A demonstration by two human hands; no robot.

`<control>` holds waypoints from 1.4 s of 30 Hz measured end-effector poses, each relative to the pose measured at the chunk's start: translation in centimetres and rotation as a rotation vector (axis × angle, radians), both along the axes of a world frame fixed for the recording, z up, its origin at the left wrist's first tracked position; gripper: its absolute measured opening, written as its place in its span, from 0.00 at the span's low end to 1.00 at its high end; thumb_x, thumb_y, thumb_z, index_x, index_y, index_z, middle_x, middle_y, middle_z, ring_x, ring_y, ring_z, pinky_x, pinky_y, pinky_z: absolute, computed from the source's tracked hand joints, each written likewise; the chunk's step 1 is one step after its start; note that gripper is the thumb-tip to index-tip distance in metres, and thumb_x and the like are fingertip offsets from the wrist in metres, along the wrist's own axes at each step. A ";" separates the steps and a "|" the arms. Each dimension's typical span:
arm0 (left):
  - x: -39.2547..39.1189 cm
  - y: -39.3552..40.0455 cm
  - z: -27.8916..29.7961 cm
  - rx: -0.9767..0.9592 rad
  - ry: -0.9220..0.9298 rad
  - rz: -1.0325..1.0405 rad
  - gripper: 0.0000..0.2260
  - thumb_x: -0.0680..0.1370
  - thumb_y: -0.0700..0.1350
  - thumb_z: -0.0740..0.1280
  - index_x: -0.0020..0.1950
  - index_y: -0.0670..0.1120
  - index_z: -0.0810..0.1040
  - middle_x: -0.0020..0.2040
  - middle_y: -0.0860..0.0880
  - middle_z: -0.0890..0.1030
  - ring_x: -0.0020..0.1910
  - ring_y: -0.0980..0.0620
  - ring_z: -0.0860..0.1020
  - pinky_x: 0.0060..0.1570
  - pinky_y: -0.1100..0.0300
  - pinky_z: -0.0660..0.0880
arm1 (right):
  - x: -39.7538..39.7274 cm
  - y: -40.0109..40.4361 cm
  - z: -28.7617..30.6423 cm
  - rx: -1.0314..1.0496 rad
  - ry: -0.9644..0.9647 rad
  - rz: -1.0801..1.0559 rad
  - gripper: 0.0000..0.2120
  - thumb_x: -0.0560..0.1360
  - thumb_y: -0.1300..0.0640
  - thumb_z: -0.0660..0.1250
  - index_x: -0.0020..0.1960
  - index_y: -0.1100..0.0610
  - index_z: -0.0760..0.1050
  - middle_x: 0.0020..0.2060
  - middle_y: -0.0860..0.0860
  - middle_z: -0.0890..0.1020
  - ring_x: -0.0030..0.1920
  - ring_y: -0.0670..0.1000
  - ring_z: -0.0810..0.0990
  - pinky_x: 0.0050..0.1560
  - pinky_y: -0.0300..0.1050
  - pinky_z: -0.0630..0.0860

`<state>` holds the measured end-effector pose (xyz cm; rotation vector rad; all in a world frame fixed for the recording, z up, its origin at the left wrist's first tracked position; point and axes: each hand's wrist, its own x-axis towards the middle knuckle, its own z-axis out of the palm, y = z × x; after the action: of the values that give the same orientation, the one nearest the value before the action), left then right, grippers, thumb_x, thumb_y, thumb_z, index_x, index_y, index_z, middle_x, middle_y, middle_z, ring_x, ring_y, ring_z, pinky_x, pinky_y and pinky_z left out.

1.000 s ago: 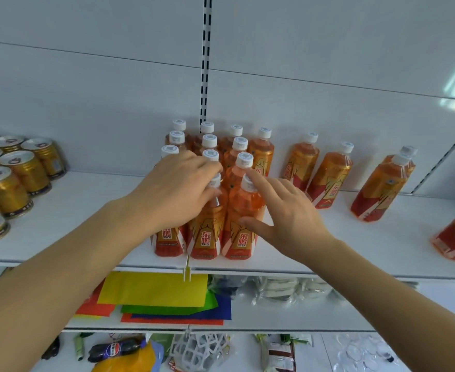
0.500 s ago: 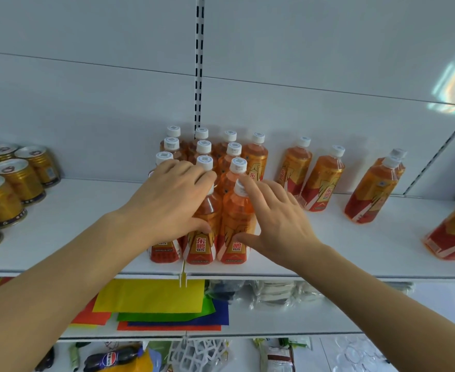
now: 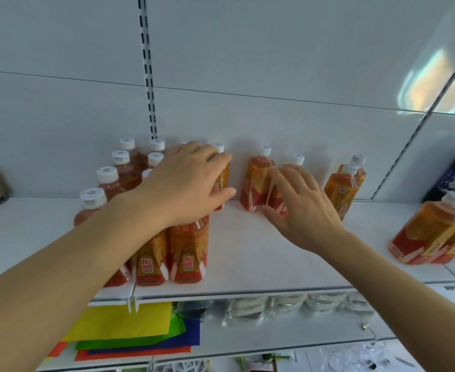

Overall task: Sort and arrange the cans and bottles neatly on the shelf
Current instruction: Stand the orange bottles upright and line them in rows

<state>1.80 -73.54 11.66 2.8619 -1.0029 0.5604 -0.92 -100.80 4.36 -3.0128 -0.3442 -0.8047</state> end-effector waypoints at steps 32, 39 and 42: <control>15.3 -15.1 -1.9 0.024 0.279 0.102 0.14 0.84 0.53 0.65 0.66 0.48 0.73 0.61 0.48 0.79 0.57 0.46 0.79 0.54 0.47 0.78 | 12.4 -9.6 3.0 -0.160 0.268 0.085 0.41 0.74 0.40 0.76 0.79 0.46 0.60 0.65 0.53 0.76 0.65 0.57 0.75 0.61 0.55 0.78; 12.7 -13.1 -0.2 0.217 0.257 0.121 0.14 0.84 0.57 0.64 0.62 0.49 0.79 0.56 0.50 0.77 0.54 0.47 0.78 0.54 0.46 0.78 | 12.1 -8.5 3.7 -0.123 0.261 0.142 0.42 0.74 0.39 0.76 0.81 0.43 0.59 0.64 0.50 0.77 0.61 0.54 0.78 0.54 0.51 0.81; 11.6 -11.0 0.2 0.268 0.245 0.147 0.14 0.84 0.59 0.64 0.55 0.50 0.78 0.50 0.51 0.77 0.51 0.48 0.78 0.49 0.48 0.78 | 12.4 -7.0 3.6 -0.114 0.259 0.182 0.42 0.74 0.37 0.76 0.81 0.43 0.59 0.64 0.50 0.77 0.61 0.54 0.78 0.55 0.52 0.81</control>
<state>13.41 -84.57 11.84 3.1549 -0.8929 0.0795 11.48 -107.75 8.01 -3.0770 -0.6646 -0.3886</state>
